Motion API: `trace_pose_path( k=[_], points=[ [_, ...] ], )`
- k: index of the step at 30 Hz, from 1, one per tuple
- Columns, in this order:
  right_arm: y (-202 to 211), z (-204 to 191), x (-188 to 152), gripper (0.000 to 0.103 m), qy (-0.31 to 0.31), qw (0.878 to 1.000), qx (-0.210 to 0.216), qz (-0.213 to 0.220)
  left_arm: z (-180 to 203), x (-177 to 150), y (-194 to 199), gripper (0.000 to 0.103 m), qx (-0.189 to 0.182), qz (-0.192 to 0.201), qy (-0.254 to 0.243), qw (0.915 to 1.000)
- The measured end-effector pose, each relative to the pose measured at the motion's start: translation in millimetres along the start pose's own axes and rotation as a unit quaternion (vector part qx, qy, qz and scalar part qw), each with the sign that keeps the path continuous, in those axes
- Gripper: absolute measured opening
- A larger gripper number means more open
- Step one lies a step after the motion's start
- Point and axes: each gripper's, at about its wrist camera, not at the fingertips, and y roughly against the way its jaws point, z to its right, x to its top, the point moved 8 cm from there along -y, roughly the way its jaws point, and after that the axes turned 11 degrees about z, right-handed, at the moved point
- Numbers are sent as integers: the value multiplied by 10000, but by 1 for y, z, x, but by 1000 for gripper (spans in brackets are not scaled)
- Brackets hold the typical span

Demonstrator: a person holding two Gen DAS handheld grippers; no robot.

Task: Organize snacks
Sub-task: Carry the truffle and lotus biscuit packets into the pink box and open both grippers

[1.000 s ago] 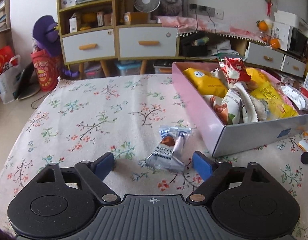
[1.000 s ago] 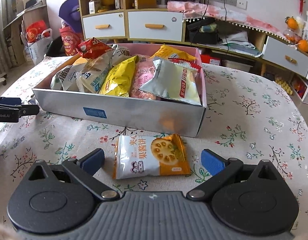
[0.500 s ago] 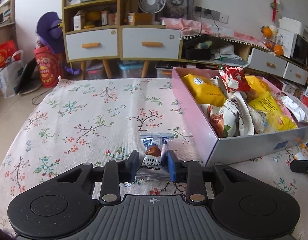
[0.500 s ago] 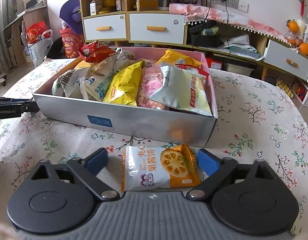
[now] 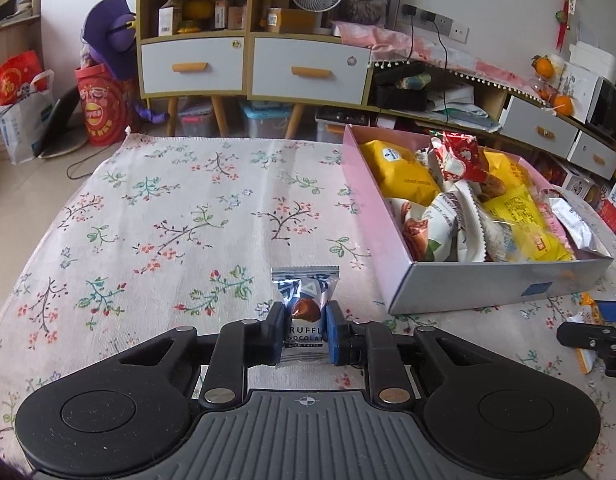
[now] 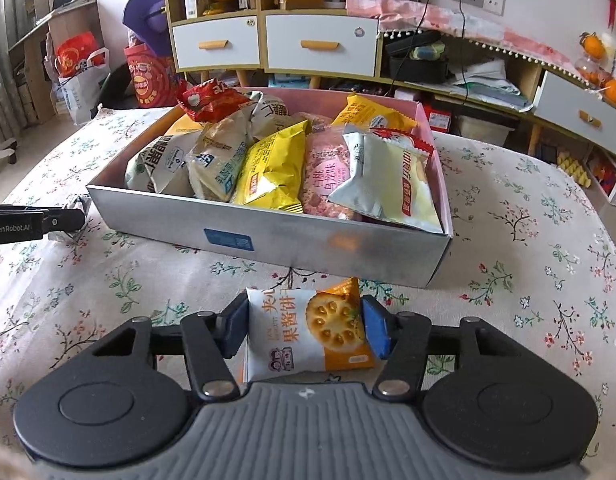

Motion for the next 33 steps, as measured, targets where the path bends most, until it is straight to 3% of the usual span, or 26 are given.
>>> trace_pose_path(
  k=[20, 33],
  points=[
    [25, 5, 29, 54, -540, 9975, 140, 434, 28, 29, 33, 18, -383, 274, 348, 9983],
    [6, 17, 64, 54, -1625, 9832, 144, 820, 82, 46, 4, 18, -893, 313, 501, 9943]
  ],
)
